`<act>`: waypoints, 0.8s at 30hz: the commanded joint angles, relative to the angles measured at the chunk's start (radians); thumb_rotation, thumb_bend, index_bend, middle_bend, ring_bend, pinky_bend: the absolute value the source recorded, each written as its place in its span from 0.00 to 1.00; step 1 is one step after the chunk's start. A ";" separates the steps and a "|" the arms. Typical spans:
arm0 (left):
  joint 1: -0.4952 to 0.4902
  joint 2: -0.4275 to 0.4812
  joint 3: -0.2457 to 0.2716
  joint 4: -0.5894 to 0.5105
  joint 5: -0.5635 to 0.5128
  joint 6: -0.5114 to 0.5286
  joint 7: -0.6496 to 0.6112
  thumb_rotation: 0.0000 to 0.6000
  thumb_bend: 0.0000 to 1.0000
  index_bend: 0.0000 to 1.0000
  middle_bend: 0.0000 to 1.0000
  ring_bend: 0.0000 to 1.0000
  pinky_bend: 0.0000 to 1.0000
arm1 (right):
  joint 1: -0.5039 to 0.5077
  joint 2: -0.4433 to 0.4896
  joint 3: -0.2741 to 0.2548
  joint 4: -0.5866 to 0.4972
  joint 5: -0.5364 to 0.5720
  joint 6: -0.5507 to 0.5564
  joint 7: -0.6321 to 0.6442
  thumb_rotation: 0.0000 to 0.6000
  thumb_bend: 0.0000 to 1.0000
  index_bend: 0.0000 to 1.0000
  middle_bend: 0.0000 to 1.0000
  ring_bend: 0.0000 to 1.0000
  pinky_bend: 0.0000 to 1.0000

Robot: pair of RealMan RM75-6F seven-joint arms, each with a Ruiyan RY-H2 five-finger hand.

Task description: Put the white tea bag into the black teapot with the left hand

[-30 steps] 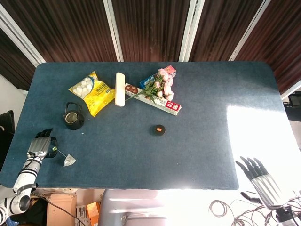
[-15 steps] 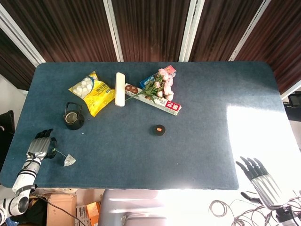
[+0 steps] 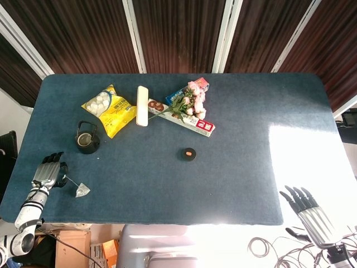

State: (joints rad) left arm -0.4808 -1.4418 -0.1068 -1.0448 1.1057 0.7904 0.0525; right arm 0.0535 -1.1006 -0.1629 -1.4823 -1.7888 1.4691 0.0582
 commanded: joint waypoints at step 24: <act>0.007 0.011 0.003 -0.015 0.049 0.038 -0.033 1.00 0.54 0.62 0.09 0.00 0.09 | 0.000 -0.001 0.000 -0.001 0.001 -0.004 -0.004 1.00 0.11 0.00 0.00 0.00 0.00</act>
State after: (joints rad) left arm -0.4759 -1.4338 -0.1043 -1.0551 1.1503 0.8238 0.0226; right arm 0.0540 -1.1019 -0.1629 -1.4831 -1.7878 1.4652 0.0540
